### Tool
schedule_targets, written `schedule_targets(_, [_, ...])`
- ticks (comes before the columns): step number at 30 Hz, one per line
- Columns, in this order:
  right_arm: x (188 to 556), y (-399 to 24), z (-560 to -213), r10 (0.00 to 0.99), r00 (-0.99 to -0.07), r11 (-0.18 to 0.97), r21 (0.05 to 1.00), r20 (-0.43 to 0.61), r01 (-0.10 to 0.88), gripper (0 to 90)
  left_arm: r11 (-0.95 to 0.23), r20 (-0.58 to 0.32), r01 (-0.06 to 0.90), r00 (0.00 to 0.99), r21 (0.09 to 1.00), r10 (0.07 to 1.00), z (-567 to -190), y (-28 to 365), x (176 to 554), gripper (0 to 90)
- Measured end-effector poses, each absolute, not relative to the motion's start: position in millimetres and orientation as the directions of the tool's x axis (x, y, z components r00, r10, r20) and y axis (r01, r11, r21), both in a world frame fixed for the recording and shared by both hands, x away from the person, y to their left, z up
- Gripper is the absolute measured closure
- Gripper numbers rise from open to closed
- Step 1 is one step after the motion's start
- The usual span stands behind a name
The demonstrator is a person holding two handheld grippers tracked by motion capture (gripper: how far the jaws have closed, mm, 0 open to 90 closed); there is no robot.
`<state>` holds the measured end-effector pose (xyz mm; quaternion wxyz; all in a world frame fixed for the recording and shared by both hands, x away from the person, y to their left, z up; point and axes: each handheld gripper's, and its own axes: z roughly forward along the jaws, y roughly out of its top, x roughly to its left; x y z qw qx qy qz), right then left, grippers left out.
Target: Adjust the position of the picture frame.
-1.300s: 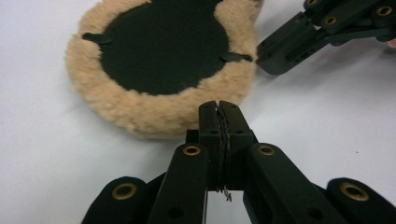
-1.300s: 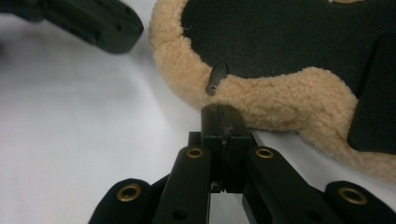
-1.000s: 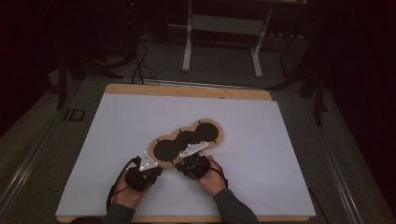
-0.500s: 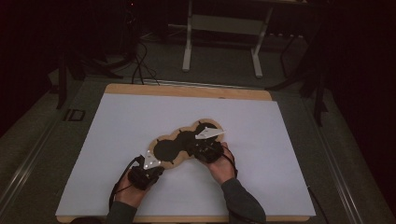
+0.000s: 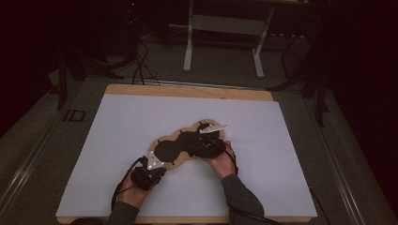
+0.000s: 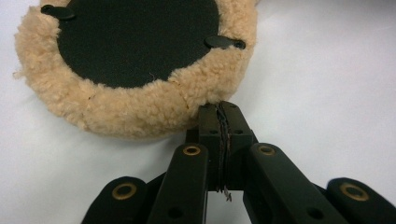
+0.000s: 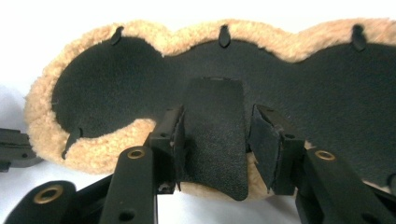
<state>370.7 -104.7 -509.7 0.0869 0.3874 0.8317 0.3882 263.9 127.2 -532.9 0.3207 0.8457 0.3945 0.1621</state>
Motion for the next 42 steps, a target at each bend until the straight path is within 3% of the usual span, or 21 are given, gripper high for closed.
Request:
schedule_targets(13, [373, -102, -509, 0.711, -0.677, 0.404, 0.676, 0.192, 0.616, 54.9, -0.479, 0.018, 0.570, 0.631, 0.668, 0.776, -533, 128, 265, 90.0])
schedule_targets(22, [369, -99, -509, 0.701, -0.682, 0.404, 0.672, 0.209, 0.621, 57.3, -0.446, 0.030, 0.607, 0.570, 0.658, 0.821, -532, 138, 270, 90.0])
schedule_targets(37, [362, -85, -507, 0.648, -0.735, 0.460, 0.666, 0.201, 0.587, 59.9, -0.321, -0.050, 0.674, 0.470, 0.665, 0.881, -532, 169, 289, 90.0])
schedule_targets(42, [367, -99, -506, 0.671, -0.714, 0.423, 0.688, 0.200, 0.590, 55.9, -0.293, -0.065, 0.685, 0.445, 0.667, 0.893, -530, 176, 289, 89.9])
